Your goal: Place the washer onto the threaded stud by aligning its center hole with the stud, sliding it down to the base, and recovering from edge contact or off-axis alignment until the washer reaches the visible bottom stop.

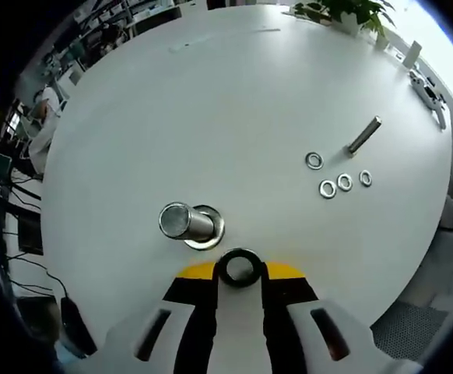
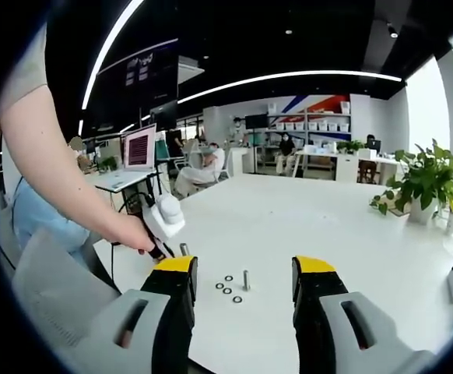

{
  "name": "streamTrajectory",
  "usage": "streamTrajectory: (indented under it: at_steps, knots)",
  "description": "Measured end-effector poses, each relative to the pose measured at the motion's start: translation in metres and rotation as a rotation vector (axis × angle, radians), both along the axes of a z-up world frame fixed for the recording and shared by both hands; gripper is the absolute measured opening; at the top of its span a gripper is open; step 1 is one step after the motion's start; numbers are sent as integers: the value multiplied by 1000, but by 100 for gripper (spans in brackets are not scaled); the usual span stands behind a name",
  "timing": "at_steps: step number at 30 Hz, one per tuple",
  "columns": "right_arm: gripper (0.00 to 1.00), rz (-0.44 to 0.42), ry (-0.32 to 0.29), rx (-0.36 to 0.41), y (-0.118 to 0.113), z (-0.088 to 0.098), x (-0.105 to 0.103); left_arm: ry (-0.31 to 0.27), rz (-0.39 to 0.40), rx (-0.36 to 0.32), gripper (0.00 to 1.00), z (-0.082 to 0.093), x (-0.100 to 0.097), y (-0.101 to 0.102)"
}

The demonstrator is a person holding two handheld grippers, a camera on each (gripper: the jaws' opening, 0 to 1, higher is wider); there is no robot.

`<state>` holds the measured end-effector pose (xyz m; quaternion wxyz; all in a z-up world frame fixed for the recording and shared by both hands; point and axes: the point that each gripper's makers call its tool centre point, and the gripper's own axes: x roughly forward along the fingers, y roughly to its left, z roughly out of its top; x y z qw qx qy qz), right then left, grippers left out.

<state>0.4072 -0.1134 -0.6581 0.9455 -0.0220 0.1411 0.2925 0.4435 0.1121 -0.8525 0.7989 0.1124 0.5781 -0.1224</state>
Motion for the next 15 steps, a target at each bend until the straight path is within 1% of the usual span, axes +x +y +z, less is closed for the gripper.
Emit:
streamTrajectory:
  at_steps: [15]
  knots:
    - [51, 6, 0, -3, 1, 0, -1, -31, -13, -15, 19, 12, 3, -2]
